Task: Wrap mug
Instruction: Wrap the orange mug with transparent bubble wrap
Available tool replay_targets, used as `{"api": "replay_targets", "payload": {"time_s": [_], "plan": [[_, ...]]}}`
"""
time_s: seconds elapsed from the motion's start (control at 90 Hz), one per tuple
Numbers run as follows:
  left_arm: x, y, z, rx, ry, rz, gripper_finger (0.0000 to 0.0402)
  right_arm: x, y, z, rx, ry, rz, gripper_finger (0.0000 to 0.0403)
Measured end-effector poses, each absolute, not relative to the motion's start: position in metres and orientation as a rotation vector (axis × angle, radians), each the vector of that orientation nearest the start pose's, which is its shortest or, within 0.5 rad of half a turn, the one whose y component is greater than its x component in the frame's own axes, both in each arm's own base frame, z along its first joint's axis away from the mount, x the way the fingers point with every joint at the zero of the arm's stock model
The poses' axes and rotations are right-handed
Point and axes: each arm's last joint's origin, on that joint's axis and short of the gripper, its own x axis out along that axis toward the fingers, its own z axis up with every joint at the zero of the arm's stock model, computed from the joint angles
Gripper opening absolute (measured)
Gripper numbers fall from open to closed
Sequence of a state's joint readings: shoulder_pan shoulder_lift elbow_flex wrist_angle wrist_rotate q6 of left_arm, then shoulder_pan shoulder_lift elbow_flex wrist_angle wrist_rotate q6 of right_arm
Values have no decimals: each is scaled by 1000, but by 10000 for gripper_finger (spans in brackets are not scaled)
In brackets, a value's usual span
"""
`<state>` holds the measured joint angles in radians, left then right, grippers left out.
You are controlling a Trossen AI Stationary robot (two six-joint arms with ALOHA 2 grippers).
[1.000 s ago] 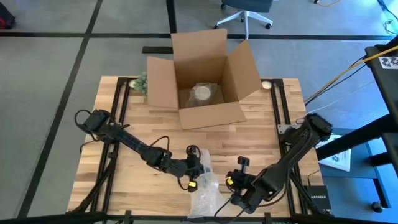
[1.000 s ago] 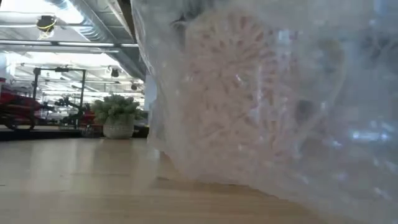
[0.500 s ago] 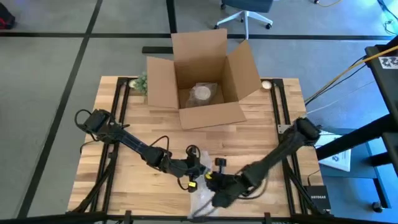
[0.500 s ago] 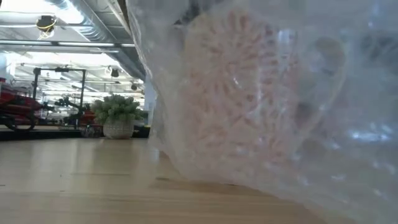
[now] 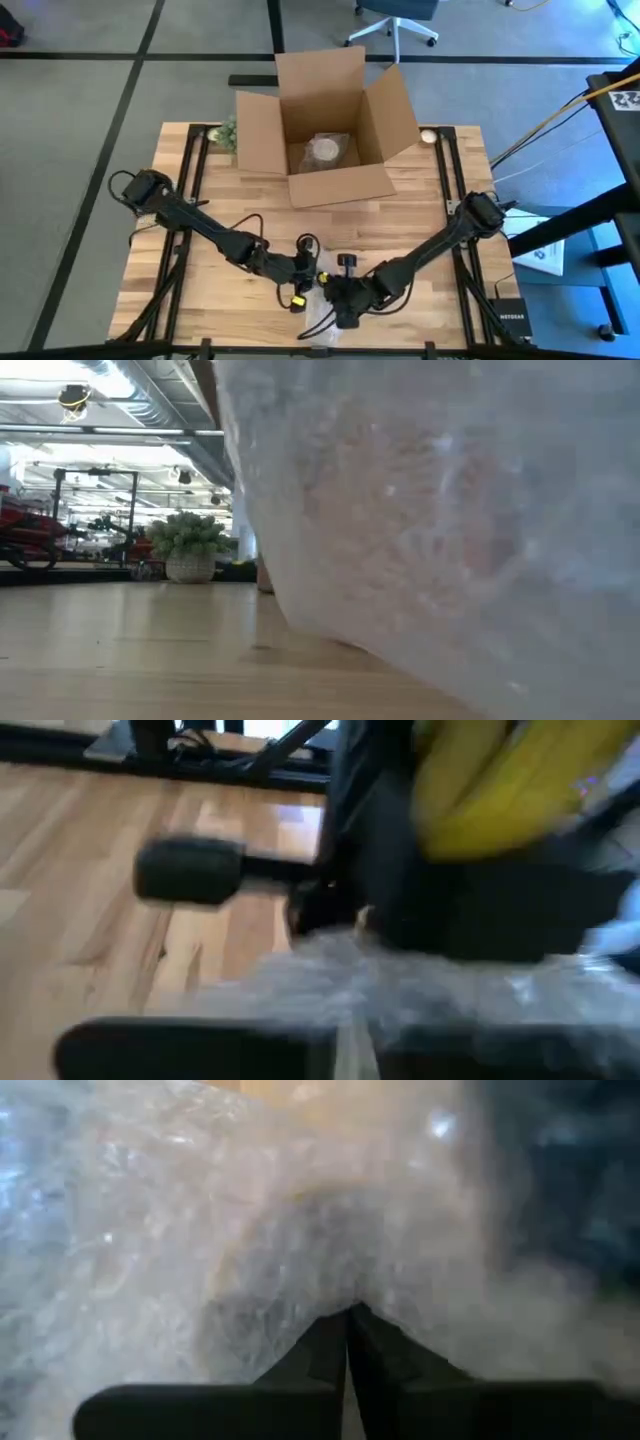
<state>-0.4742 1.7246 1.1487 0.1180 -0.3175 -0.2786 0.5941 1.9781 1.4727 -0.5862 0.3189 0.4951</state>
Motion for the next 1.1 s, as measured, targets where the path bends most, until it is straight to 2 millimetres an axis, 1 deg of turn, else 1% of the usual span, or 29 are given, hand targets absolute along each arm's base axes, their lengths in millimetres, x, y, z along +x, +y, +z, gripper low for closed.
{"api": "replay_targets", "payload": {"time_s": [0.111, 0.211, 0.267, 0.333, 0.4, 0.456, 0.544, 0.611, 0.656, 0.711, 0.778, 0.811, 0.844, 0.933, 0.989, 1.033, 1.1], "plan": [[331, -164, 250, -59, 503, -97, 84, 347, 223, 195, -31, 1001, 2, 0], [308, -160, 275, -108, 515, -60, 103, 347, 223, 195, -31, 999, 3, 0], [293, -159, 283, -137, 543, 2, 105, 347, 223, 195, -32, 999, 3, 0], [277, -161, 282, -155, 625, 43, 102, 347, 223, 195, -33, 999, 4, 0], [264, -164, 272, -172, 734, 95, 96, 347, 223, 195, -34, 998, 5, 0], [257, -167, 259, -171, 768, 145, 91, 347, 223, 195, -37, 997, 6, 0], [258, -170, 226, -171, 768, 222, 84, 348, 222, 195, -37, 997, 5, 0], [266, -170, 201, -169, 726, 263, 78, 348, 222, 195, -35, 995, 4, 0], [276, -169, 191, -188, 662, 255, 74, 349, 222, 195, -35, 993, 3, 0], [291, -170, 185, -215, 578, 212, 66, 349, 221, 195, -35, 991, 1, 0], [306, -172, 182, -213, 520, 134, 54, 349, 221, 195, -36, 992, 2, 0], [312, -173, 184, -199, 489, 97, 45, 349, 222, 195, -40, 992, 4, 0], [316, -175, 191, -185, 445, 72, 35, 349, 222, 195, -43, 992, 6, 0], [323, -178, 217, -154, 335, 37, 8, 349, 222, 195, -44, 993, 7, 0], [325, -180, 225, -144, 319, 8, 4, 349, 222, 195, -44, 993, 7, 0], [326, -181, 224, -137, 334, -30, 4, 349, 222, 195, -46, 993, 8, 0], [331, -183, 214, -142, 368, -78, 1, 349, 221, 195, -50, 992, 9, 0]]}}
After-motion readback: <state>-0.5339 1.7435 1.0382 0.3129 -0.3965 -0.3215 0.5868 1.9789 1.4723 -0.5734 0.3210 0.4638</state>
